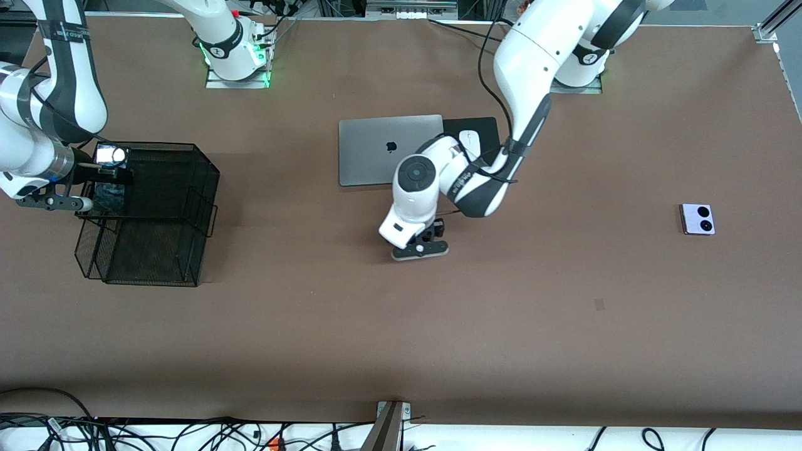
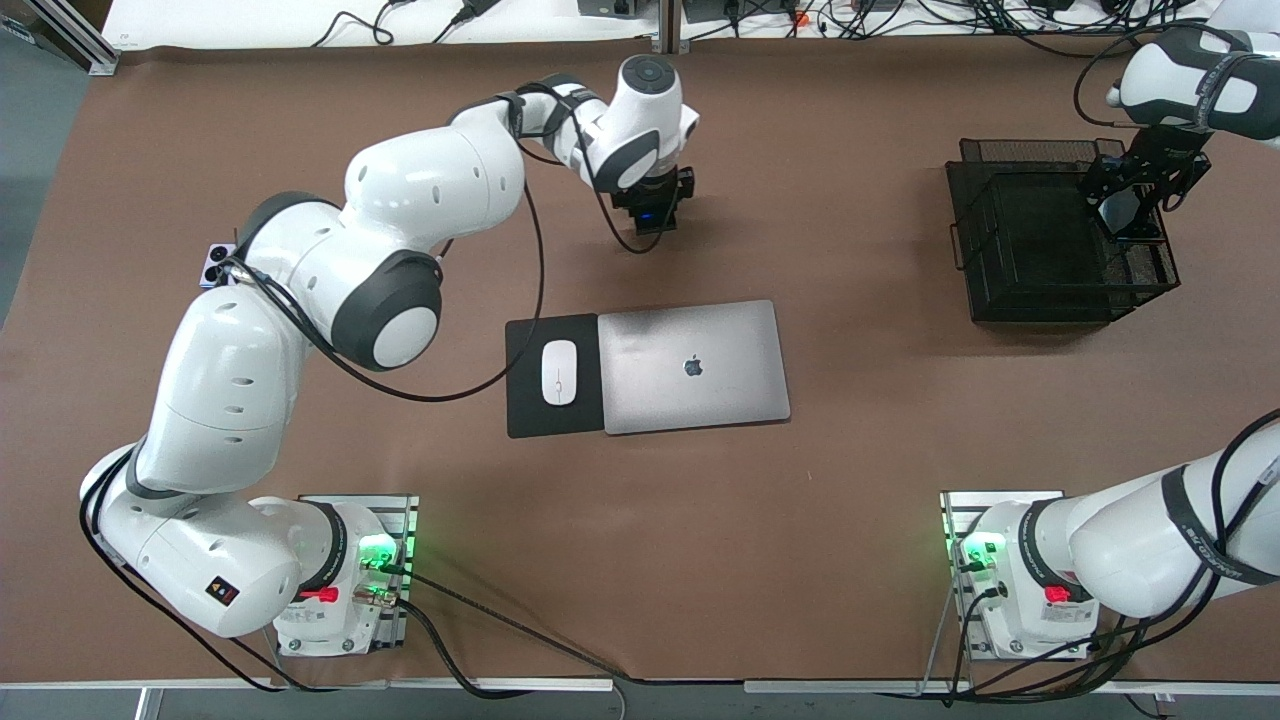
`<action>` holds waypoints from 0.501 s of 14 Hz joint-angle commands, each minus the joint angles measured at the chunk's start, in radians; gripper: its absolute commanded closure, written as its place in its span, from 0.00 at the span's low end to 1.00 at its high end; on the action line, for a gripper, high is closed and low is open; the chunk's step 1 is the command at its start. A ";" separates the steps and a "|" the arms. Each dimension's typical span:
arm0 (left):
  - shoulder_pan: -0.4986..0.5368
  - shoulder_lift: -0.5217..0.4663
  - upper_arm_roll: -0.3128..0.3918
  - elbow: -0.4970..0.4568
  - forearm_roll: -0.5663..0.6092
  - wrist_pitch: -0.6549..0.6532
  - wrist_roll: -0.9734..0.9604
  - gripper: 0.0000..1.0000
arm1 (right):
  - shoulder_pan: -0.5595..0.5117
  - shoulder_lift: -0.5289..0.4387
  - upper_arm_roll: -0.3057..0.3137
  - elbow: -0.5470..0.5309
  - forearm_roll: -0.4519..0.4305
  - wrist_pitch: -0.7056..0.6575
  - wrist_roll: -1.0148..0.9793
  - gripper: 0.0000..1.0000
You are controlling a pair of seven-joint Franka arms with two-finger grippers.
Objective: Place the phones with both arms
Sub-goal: 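Lower the black phone into the organizer while the left gripper carries the flip phone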
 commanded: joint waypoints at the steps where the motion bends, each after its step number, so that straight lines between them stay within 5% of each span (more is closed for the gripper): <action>1: -0.057 0.096 0.020 0.152 -0.014 -0.027 0.004 0.74 | -0.005 0.003 -0.007 -0.003 0.026 0.008 -0.016 0.94; 7: -0.097 0.145 0.027 0.186 -0.012 0.002 0.087 0.75 | -0.013 0.032 -0.006 0.003 0.054 0.041 -0.019 0.92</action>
